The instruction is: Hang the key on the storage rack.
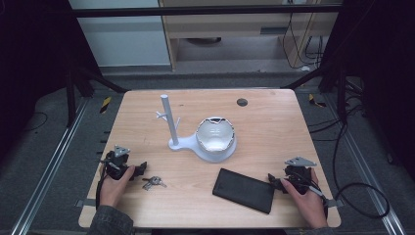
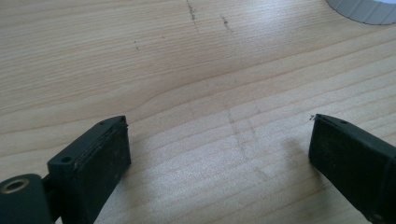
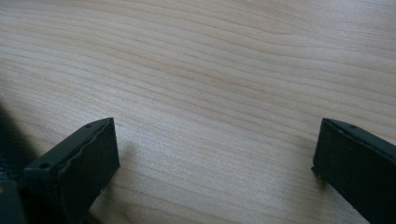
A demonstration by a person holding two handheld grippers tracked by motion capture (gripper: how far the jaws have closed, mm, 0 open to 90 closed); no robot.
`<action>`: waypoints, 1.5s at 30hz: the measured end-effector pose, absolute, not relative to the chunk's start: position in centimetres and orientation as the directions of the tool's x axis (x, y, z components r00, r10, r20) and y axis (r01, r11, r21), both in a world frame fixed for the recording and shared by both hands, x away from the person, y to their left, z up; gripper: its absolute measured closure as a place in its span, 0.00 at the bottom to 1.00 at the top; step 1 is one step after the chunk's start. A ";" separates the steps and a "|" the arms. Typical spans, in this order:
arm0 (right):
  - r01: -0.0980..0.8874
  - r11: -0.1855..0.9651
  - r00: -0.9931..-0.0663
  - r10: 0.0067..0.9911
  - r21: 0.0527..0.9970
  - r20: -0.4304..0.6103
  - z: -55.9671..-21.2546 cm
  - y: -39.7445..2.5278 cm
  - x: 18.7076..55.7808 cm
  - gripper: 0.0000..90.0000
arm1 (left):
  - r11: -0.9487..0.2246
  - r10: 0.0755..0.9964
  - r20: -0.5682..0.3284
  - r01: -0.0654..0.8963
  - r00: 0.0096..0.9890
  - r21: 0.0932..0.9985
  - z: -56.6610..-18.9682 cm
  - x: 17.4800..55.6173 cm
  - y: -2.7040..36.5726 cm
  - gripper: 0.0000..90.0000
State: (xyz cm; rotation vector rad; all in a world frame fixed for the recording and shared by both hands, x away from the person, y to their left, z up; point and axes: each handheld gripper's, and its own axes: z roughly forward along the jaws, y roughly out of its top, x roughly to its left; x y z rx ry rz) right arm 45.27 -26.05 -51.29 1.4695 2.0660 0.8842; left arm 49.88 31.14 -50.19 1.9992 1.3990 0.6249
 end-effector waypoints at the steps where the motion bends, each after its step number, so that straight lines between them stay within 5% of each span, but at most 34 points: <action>1: 0.654 0.226 -0.329 0.944 0.722 0.003 -51.3 -26.0 45.3 0.00 | -0.252 0.943 0.031 0.650 0.332 0.717 -50.0 49.8 31.2 0.06; 14: 0.654 0.224 -0.328 0.945 0.722 0.004 -51.3 -26.0 45.3 0.00 | -0.277 0.909 0.011 0.583 0.417 0.764 -47.4 47.0 29.7 0.05; 21: 0.653 0.227 -0.330 0.944 0.723 0.001 -51.3 -26.0 45.2 0.00 | -0.417 0.842 0.069 0.566 0.535 0.711 -45.0 46.2 26.2 0.05; 29: 0.652 0.233 -0.332 0.943 0.721 -0.006 -51.3 -26.0 45.1 0.00 | -0.610 0.734 0.091 0.594 0.674 0.525 -44.7 46.4 23.8 0.05; 45: 0.654 0.228 -0.330 0.944 0.722 0.001 -51.3 -25.9 44.9 0.00 | -0.716 0.649 0.088 0.568 0.756 0.406 -44.5 46.8 23.3 0.14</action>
